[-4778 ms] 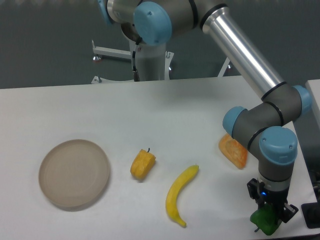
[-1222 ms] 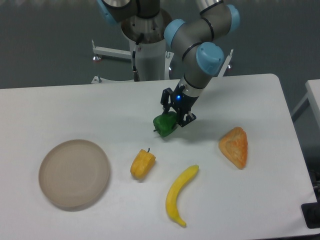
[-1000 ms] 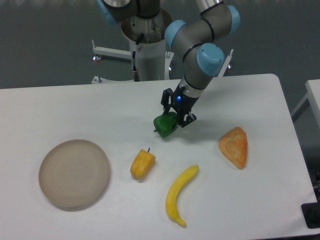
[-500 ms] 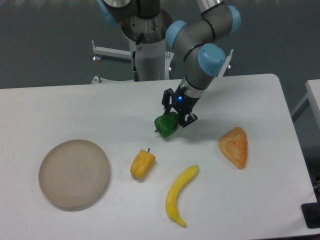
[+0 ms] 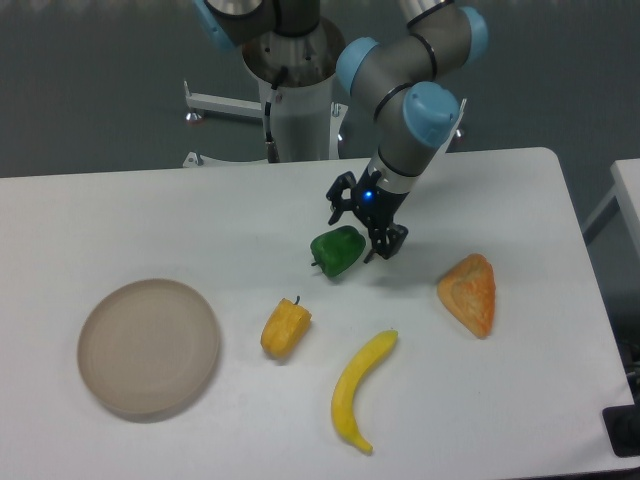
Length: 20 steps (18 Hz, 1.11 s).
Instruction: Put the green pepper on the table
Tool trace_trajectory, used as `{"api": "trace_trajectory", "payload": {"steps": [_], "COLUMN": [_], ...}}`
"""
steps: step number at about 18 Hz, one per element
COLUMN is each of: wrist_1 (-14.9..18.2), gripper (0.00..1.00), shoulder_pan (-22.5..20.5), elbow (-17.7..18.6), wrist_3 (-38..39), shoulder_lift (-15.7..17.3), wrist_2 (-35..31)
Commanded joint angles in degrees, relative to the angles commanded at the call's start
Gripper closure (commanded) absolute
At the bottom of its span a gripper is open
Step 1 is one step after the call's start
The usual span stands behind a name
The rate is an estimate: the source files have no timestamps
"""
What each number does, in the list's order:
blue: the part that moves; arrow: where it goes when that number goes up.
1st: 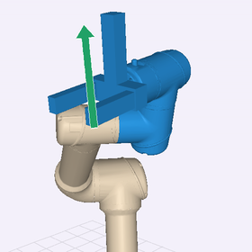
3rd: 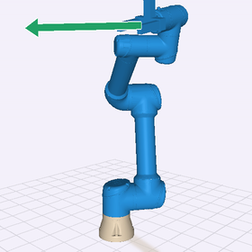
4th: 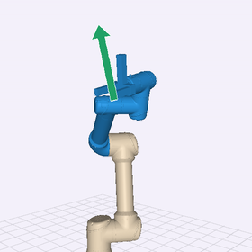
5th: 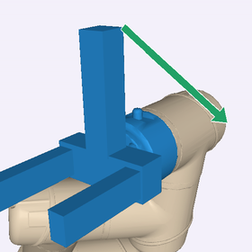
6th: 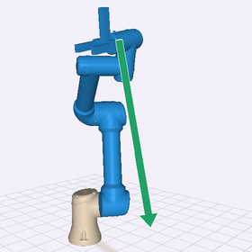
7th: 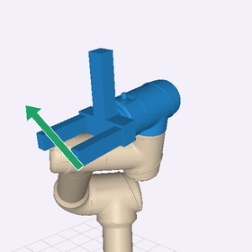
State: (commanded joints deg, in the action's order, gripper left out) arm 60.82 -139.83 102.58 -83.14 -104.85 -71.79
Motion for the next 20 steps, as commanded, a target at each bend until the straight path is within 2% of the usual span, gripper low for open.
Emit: {"api": "trace_trajectory", "payload": {"steps": [2, 5, 9, 15, 20], "wrist_1": [2.2, 4.6, 4.7, 4.6, 4.5], "gripper": [0.0, 0.0, 0.0, 0.0, 0.0], "shoulder_pan": [-0.1, 0.0, 0.4, 3.0, 3.4], "elbow": [-4.4, -10.5, -17.7, -28.5, -33.5], "wrist_3": [0.1, 0.3, 1.6, 3.4, 3.7], "shoulder_lift": [-1.1, -3.4, -7.6, -14.4, -18.0], "wrist_2": [-3.6, -5.6, -6.7, -15.6, -17.9]}}
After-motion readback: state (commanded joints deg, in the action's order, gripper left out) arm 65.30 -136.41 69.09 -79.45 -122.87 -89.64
